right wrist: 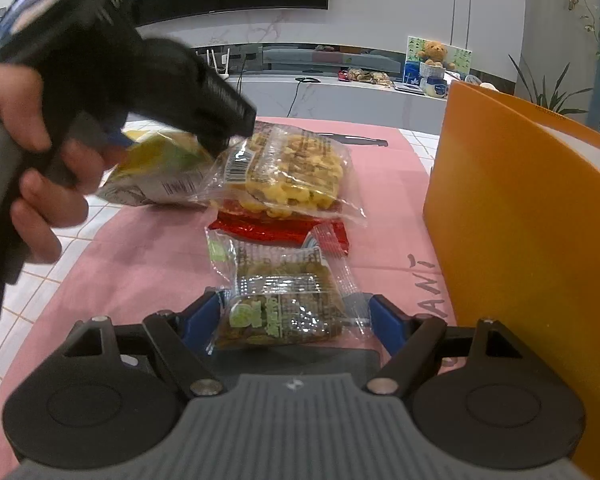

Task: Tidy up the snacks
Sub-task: 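Grasp potato stick bag with left tool while right tool grasps green-filled pastry pack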

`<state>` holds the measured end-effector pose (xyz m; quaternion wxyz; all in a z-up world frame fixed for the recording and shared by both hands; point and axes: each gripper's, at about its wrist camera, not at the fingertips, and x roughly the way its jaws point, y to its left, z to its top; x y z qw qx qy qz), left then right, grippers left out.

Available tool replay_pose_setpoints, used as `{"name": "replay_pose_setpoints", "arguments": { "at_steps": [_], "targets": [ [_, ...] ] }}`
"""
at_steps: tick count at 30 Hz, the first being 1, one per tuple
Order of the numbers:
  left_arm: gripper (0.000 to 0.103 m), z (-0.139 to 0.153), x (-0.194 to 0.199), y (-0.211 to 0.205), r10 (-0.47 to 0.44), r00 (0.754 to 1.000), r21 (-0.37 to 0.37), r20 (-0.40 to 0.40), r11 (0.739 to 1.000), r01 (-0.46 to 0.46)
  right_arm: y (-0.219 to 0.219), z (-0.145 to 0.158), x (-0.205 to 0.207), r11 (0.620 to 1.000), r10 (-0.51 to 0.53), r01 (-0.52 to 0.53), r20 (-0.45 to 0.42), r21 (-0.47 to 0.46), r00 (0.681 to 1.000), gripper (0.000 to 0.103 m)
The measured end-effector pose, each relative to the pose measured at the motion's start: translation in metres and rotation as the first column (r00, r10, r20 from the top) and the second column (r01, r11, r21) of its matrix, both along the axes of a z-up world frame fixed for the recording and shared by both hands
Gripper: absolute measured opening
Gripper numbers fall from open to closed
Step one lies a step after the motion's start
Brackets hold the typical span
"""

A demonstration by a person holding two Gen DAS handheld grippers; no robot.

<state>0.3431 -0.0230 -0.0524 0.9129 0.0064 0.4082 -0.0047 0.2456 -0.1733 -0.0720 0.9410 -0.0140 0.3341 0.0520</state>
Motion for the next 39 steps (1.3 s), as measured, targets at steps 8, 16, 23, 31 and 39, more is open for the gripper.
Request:
{"name": "replay_pose_setpoints", "arguments": {
  "at_steps": [8,16,23,31,39],
  "targets": [
    [0.071,-0.012,-0.007,0.016,0.034,0.996,-0.021,-0.077,0.999,-0.036,-0.001,0.000,0.001,1.000,0.000,0.000,0.000,0.000,1.000,0.080],
    [0.062,-0.006,-0.039,0.020,0.011,0.996,0.012,-0.089,1.000,-0.010,-0.001,0.000,0.001,1.000,0.000,0.000,0.000,0.000,1.000,0.079],
    [0.062,-0.007,-0.071,0.031,0.018,0.995,0.011,-0.099,1.000,-0.017,0.000,0.001,-0.004,1.000,0.004,-0.004,0.000,-0.001,1.000,0.079],
    [0.062,-0.007,-0.118,0.039,0.029,0.996,0.008,-0.089,1.000,-0.028,-0.001,0.001,-0.026,1.000,0.015,-0.015,0.020,-0.003,1.000,0.078],
    [0.062,-0.006,-0.153,0.034,0.046,0.995,-0.004,-0.090,0.999,-0.047,0.000,0.002,-0.043,0.999,0.035,-0.035,0.019,0.001,0.999,0.073]
  ]
}}
